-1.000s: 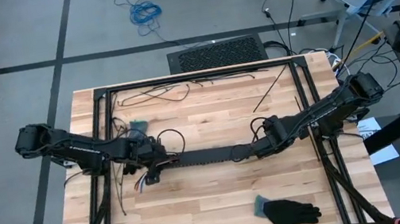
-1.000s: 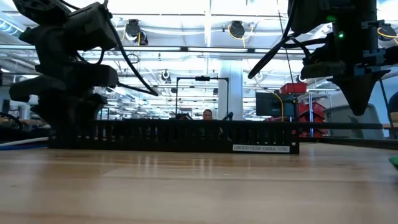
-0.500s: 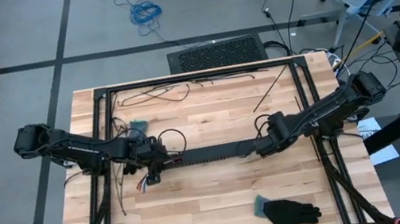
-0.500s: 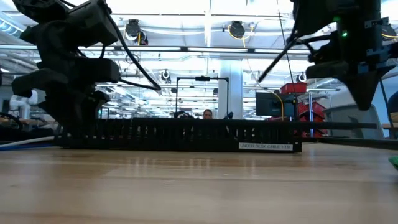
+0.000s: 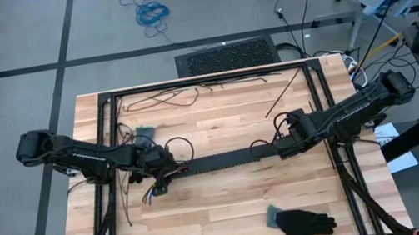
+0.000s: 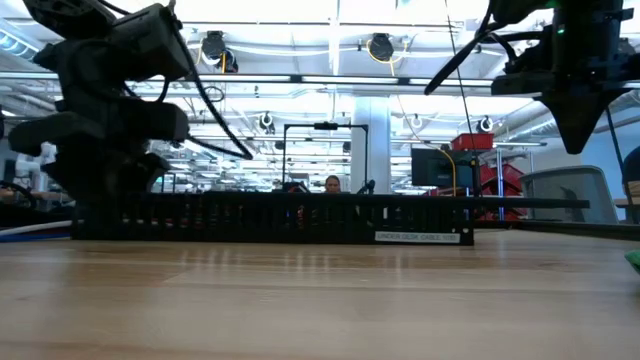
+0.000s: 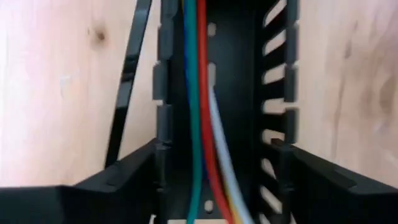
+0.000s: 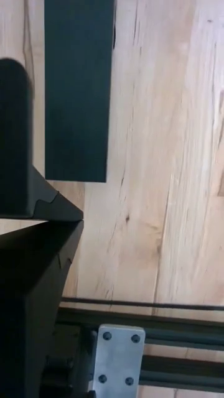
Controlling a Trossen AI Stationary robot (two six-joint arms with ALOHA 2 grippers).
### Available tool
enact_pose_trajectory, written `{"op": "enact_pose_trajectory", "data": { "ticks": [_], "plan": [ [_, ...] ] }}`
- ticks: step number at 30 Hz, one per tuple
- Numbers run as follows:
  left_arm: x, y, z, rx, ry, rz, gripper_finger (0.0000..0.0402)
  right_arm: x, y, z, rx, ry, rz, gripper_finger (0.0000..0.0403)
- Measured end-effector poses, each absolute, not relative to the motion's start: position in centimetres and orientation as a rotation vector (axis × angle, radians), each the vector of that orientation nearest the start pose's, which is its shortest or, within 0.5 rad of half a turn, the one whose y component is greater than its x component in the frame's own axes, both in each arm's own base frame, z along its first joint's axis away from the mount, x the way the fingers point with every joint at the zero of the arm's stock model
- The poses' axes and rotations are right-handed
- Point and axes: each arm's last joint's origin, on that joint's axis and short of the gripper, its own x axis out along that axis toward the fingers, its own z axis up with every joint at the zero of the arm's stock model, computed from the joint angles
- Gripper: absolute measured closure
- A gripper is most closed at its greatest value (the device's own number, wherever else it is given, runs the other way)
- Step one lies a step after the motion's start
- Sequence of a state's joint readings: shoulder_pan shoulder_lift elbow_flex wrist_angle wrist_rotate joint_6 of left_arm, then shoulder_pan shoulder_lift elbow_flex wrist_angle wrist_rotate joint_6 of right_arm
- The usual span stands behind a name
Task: Ziptie cables
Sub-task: Close the cable duct with the cable duct cover
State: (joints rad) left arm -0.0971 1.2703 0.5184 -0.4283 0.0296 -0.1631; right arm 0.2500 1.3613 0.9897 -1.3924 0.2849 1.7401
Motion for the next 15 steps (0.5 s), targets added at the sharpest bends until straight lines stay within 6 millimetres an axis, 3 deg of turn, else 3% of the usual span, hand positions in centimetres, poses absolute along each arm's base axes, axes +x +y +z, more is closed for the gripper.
{"op": "enact_pose_trajectory", "data": {
  "ticks": [9,15],
  "plan": [
    [21.4,-2.2,16.6,-0.117,1.114,-0.008,0.0043,19.4,4.0,23.5,0.811,1.085,-1.336,0.0403],
    [21.3,-2.2,15.3,-0.113,1.185,0.000,0.0034,19.4,4.0,23.5,0.785,1.102,-1.316,0.0403]
  ]
}}
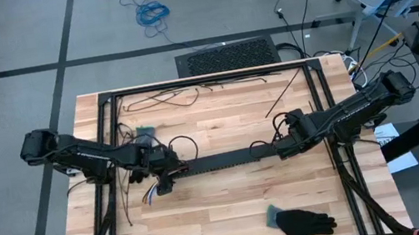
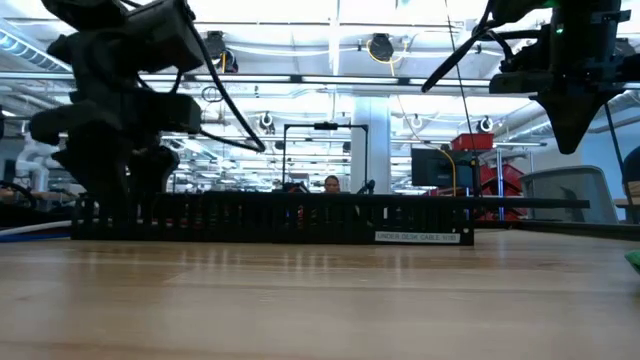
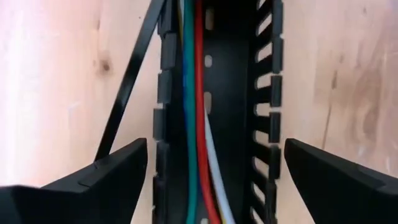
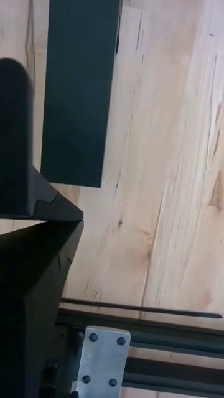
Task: Ziptie cables
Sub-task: Close the cable duct with the cable duct cover
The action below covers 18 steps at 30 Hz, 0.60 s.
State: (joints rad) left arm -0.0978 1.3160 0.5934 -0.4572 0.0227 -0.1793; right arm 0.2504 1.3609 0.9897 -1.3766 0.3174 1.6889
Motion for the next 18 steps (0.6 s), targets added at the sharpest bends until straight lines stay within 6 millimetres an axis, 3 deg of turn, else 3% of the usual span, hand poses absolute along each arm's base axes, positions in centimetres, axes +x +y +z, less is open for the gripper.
{"op": "enact_pose_trajectory", "data": {
  "ticks": [12,18],
  "plan": [
    [22.3,-2.2,13.4,-0.136,1.221,0.060,0.0034,19.4,4.1,23.5,0.784,1.108,-1.310,0.0403],
    [22.1,-2.1,13.0,-0.130,1.235,0.072,0.0057,19.5,4.1,23.5,0.795,1.106,-1.303,0.0403]
  ]
}}
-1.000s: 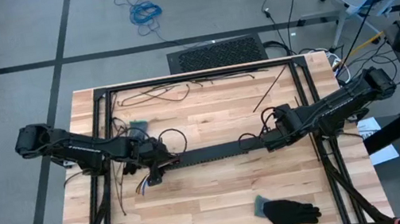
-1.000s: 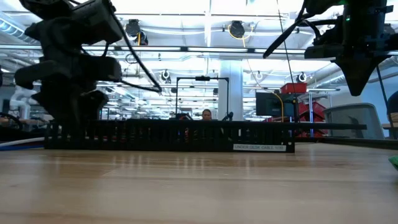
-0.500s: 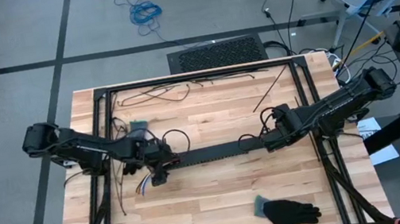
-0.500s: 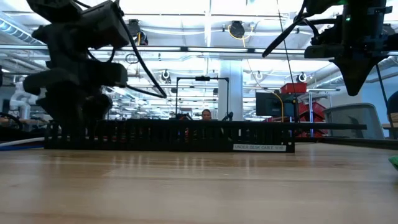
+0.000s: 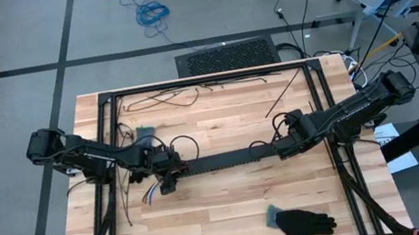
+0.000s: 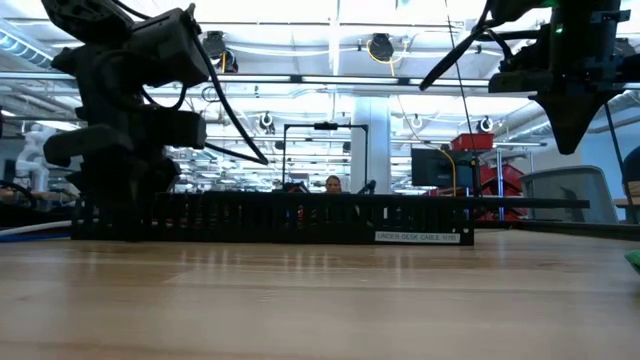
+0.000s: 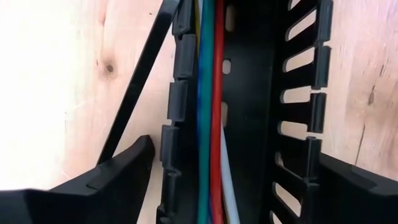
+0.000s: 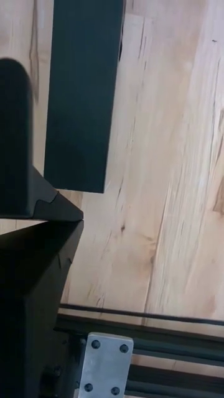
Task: Ziptie cables
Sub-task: Close the cable duct with the cable duct cover
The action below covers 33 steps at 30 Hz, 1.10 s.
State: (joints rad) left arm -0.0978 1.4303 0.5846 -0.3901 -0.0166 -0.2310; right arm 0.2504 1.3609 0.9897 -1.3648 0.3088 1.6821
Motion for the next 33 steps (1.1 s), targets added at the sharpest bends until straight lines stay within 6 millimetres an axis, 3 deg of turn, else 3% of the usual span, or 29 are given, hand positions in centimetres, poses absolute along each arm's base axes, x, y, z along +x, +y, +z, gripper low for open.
{"op": "enact_pose_trajectory", "data": {
  "ticks": [9,22,33],
  "plan": [
    [22.0,-2.1,12.9,-0.126,1.243,0.076,0.0087,19.5,4.2,23.4,0.796,1.142,-1.282,0.0403],
    [22.0,-2.1,12.9,-0.125,1.247,0.077,0.0090,18.6,4.1,23.6,0.780,1.221,-1.360,0.0403],
    [21.9,-2.1,12.8,-0.125,1.253,0.076,0.0132,18.6,4.1,23.6,0.784,1.218,-1.358,0.0403]
  ]
}}
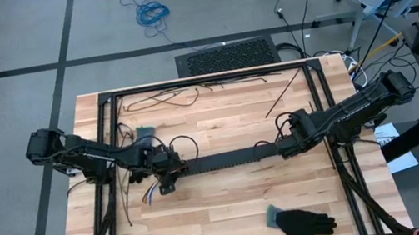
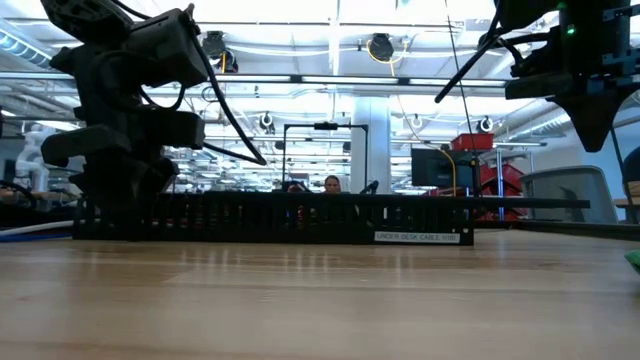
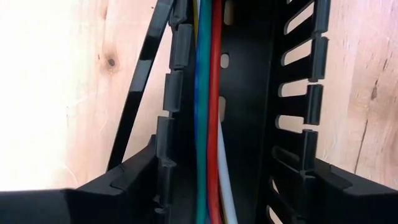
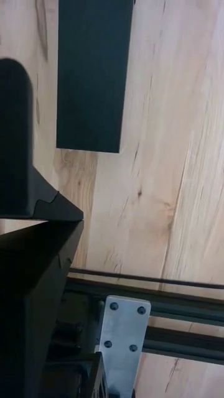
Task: Ziptie cables
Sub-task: Close the cable duct with the cable duct cover
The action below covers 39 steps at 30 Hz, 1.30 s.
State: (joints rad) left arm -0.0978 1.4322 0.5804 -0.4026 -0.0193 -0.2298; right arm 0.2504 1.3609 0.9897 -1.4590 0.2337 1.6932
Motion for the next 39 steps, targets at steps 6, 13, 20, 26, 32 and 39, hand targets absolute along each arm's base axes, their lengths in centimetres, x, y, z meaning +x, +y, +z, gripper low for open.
{"op": "enact_pose_trajectory", "data": {
  "ticks": [6,13,20,26,32,39],
  "plan": [
    [21.9,-2.1,12.8,-0.126,1.253,0.075,0.0132,18.3,3.9,23.5,0.766,1.239,-1.378,0.0403],
    [21.9,-2.1,12.8,-0.127,1.253,0.074,0.0132,17.3,3.7,20.6,0.871,1.386,-1.412,0.0403],
    [21.9,-2.1,12.8,-0.127,1.253,0.073,0.0132,17.7,3.4,17.8,0.962,1.277,-1.354,0.0403],
    [21.9,-2.1,12.8,-0.127,1.253,0.073,0.0132,17.2,2.5,16.6,0.955,1.177,-1.457,0.0403],
    [21.9,-2.1,12.8,-0.127,1.253,0.073,0.0132,18.3,2.4,16.4,1.031,1.108,-1.379,0.0403],
    [21.9,-2.1,12.8,-0.126,1.253,0.072,0.0132,20.9,2.0,16.3,1.158,0.934,-1.191,0.0403]
  ]
}}
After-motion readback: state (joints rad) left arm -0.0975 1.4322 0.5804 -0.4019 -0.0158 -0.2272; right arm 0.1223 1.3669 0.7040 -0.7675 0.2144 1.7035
